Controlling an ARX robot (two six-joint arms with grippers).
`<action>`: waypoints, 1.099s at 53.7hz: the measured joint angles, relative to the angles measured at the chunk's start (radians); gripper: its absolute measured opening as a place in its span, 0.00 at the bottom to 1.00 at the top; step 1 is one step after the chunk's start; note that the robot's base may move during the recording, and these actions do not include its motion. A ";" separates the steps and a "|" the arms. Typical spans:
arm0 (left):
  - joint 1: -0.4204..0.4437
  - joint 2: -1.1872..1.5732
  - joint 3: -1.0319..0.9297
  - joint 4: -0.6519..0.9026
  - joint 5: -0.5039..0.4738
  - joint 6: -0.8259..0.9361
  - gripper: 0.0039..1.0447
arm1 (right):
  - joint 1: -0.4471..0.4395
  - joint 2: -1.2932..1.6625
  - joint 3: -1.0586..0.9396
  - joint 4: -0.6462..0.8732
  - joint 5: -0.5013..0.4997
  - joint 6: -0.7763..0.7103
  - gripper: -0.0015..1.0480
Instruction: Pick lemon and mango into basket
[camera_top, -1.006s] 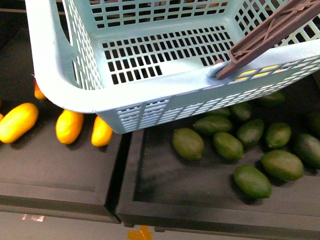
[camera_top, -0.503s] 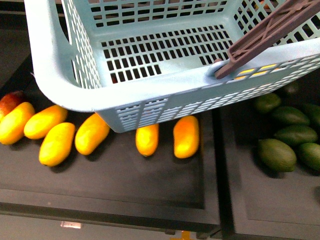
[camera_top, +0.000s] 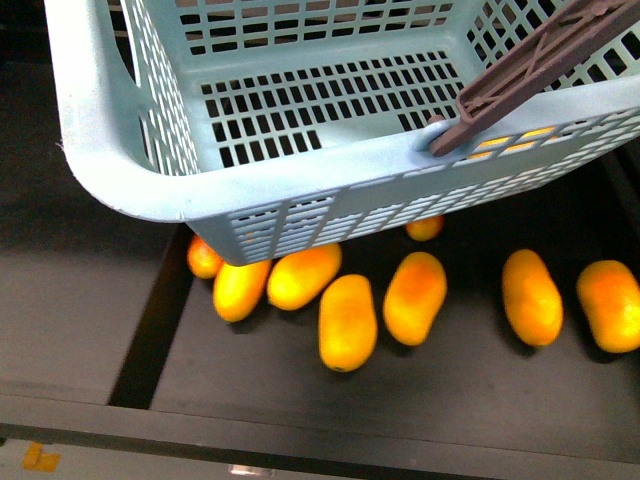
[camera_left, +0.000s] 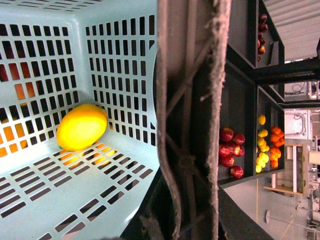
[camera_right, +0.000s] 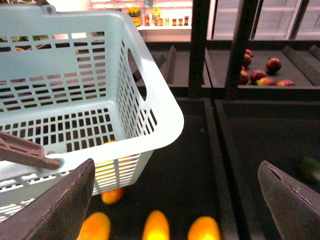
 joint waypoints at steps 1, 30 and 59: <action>0.000 0.000 0.000 0.000 -0.001 0.000 0.06 | 0.000 0.000 0.000 0.000 0.000 0.000 0.92; 0.020 0.000 0.000 0.000 -0.020 0.003 0.06 | 0.000 0.000 0.000 0.000 -0.007 0.000 0.92; -0.006 0.000 0.000 0.000 0.018 -0.002 0.06 | -0.469 0.751 0.448 -0.292 -0.104 0.106 0.92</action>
